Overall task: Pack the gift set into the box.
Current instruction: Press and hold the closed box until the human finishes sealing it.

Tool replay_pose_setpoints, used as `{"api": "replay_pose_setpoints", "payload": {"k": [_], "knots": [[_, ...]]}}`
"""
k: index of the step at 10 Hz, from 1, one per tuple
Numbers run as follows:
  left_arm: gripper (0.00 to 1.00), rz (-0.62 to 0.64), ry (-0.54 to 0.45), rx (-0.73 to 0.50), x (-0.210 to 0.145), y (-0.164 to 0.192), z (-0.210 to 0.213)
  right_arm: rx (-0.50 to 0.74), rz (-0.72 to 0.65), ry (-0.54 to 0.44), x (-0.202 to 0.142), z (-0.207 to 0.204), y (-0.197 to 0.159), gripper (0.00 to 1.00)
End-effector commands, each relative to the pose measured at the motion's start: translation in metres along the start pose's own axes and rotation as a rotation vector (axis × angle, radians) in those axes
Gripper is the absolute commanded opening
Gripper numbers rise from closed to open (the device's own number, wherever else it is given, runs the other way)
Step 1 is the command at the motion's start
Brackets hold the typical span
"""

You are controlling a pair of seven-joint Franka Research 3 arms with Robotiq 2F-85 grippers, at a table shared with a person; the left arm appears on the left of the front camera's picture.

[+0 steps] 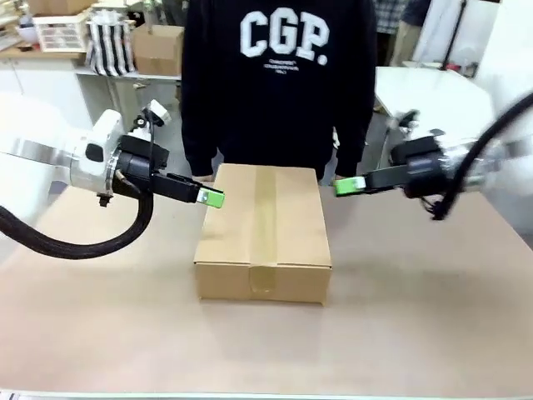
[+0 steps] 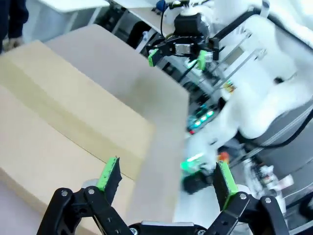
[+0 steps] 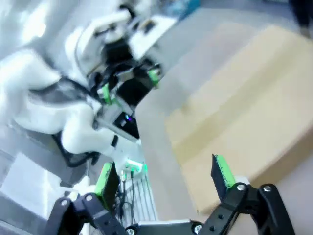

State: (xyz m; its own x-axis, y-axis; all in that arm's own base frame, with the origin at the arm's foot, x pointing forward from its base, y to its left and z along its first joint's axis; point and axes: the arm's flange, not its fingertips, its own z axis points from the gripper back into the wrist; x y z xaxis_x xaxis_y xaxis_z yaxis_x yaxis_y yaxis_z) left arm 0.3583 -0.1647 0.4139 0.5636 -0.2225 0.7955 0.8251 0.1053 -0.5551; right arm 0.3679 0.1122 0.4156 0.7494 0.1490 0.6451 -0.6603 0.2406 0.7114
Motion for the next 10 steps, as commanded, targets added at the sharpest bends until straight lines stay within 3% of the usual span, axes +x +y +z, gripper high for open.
{"api": "replay_pose_setpoints", "payload": {"k": [1,2,4,6,7,10], "knots": [[1.00,0.182,-0.129,-0.026,-0.001,-0.016,0.043,-0.049,-0.241,-0.005,-0.006,0.049,0.001,1.00],[1.00,0.237,-0.206,0.011,-0.008,-0.023,0.070,-0.055,-0.324,-0.023,-0.020,0.074,-0.007,1.00],[1.00,0.384,-0.272,0.025,-0.039,-0.043,0.118,-0.036,-0.362,-0.182,-0.048,0.121,-0.017,1.00],[1.00,0.639,-0.203,0.105,-0.089,-0.052,0.145,-0.033,-0.306,-0.337,-0.064,0.146,-0.024,1.00],[1.00,0.404,-0.258,0.051,0.006,0.007,0.139,-0.067,-0.374,-0.174,-0.026,0.138,-0.033,1.00],[1.00,0.404,-0.258,0.051,0.006,0.007,0.139,-0.067,-0.374,-0.174,-0.026,0.138,-0.033,1.00]]}}
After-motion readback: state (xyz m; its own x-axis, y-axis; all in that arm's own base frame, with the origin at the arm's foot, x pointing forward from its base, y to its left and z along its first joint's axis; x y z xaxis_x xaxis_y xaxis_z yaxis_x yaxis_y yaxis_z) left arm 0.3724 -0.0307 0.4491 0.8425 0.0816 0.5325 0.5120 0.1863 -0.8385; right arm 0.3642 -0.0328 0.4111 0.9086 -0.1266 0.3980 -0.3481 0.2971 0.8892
